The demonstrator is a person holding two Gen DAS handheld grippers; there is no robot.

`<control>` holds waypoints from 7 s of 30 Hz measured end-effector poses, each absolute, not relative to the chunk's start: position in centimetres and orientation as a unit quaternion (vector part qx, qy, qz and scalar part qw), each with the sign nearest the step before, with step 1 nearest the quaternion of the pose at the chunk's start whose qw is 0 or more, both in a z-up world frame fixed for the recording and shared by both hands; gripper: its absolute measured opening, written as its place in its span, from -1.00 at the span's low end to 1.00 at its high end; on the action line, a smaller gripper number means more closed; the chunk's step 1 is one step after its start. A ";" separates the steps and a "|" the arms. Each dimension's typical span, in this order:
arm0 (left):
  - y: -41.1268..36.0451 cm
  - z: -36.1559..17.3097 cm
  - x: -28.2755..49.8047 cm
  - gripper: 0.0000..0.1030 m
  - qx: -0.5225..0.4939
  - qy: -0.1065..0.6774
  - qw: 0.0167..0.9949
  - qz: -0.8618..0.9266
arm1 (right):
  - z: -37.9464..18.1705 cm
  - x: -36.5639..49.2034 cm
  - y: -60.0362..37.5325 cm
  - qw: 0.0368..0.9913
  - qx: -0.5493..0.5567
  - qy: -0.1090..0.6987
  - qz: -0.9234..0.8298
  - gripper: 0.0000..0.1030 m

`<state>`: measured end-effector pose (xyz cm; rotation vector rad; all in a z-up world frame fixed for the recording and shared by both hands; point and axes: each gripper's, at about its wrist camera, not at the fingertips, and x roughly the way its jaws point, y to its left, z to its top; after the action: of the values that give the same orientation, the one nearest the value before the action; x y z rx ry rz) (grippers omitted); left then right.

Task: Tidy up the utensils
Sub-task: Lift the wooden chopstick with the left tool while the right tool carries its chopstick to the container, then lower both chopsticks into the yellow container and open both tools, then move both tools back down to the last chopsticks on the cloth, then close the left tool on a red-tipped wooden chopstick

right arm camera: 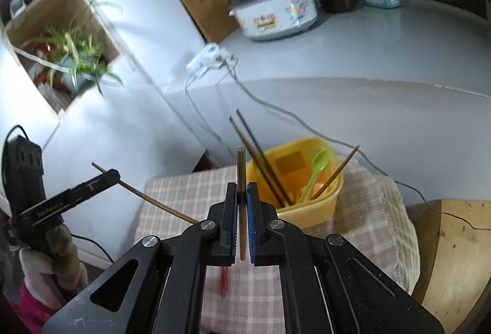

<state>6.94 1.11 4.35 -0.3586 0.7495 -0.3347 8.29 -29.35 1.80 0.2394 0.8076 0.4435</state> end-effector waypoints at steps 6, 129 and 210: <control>-0.2 6.2 8.3 -0.94 -0.160 0.343 0.908 -0.180 | 3.7 8.5 -31.5 0.902 0.134 0.360 0.196 -0.91; -2.1 -4.0 10.9 -0.35 -0.153 0.468 0.864 -0.103 | -2.5 10.5 -28.1 0.898 0.029 0.405 0.169 -0.38; 5.2 -24.0 17.5 -0.90 -0.180 0.601 0.778 0.012 | -16.2 11.5 -15.5 0.768 -0.025 0.574 0.285 -0.50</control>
<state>17.46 5.19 -23.96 -0.3898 1.3007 0.0261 11.49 -15.54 -16.24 -0.0542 1.2459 0.6177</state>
